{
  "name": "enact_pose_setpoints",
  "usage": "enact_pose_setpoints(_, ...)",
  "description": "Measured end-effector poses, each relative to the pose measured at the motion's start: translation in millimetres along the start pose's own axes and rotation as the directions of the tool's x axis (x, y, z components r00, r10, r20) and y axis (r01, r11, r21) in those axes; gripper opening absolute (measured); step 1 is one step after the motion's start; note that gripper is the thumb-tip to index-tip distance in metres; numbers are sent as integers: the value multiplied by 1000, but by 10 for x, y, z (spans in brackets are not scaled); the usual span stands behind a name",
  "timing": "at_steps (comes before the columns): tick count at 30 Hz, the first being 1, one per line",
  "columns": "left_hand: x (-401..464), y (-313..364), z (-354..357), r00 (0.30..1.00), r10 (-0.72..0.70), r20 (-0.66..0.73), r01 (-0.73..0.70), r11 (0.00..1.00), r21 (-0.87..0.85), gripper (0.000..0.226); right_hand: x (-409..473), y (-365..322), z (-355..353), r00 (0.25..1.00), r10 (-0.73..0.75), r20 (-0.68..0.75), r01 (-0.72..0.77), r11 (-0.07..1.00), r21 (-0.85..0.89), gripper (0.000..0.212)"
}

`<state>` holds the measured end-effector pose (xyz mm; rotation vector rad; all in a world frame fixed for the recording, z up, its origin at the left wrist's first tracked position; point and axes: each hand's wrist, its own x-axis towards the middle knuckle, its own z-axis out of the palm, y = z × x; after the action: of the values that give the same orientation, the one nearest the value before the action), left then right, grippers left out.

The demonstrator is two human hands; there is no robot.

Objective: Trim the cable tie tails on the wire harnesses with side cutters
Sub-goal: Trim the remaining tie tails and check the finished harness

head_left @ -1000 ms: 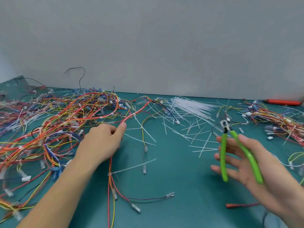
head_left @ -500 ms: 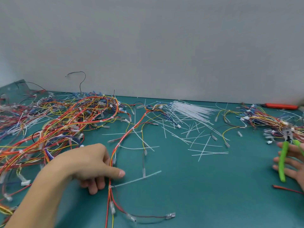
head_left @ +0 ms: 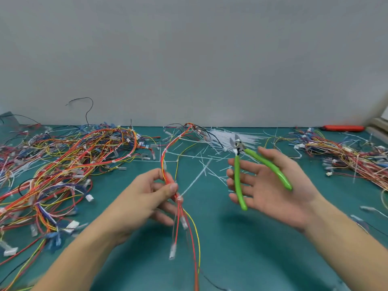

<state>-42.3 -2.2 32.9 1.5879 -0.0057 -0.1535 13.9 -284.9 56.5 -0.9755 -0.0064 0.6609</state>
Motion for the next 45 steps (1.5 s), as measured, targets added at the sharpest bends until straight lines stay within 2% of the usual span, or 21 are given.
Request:
enact_pose_setpoints(3,64,6,94,1000,6,3,-6,993,-116,25,119,121,171,993,51,107,-47,998,-36,61)
enact_pose_setpoints(7,180,70,201,998,-61,-15,56,968,-245,27,225,322,234,998,29,62,-21,991,-132,59)
enact_pose_setpoints(11,264,65,314,989,-144,17,142,940,-310,34,274,518,256,994,-111,-2,107,960,-258,53)
enact_pose_setpoints(15,221,-68,422,980,-157,120,189,920,-343,23,321,626,256,939,-321,-124,257,893,-369,43)
enact_pose_setpoints(17,186,-148,462,977,-156,145,195,927,-319,17,329,651,242,920,-367,-140,288,872,-396,40)
enact_pose_setpoints(20,158,-218,488,978,-155,137,193,925,-329,22,300,654,229,908,-396,-137,291,831,-474,39)
enact_pose_setpoints(26,192,-207,412,974,-184,134,223,885,-408,19,271,645,200,898,-416,-143,323,844,-429,33)
enact_pose_setpoints(30,187,-206,376,962,-198,186,256,890,-376,17,220,653,261,911,-404,-78,330,830,-450,37)
enact_pose_setpoints(32,193,-199,382,961,-211,180,267,878,-397,14,217,653,287,908,-411,-86,330,825,-459,40)
enact_pose_setpoints(35,180,-193,427,956,-224,192,287,854,-435,21,214,653,300,913,-393,-112,312,848,-429,43)
enact_pose_setpoints(38,155,-213,496,966,-208,152,256,840,-479,24,182,665,327,915,-389,-110,305,844,-441,43)
enact_pose_setpoints(41,140,-236,510,970,-229,79,230,772,-593,47,159,673,352,903,-405,-145,278,805,-523,41)
enact_pose_setpoints(44,142,-232,480,971,-236,-28,171,775,-608,56,144,650,337,898,-367,-244,213,846,-489,15)
enact_pose_setpoints(45,153,-228,463,972,-227,-61,144,782,-606,56,129,623,326,910,-324,-257,183,873,-453,13)
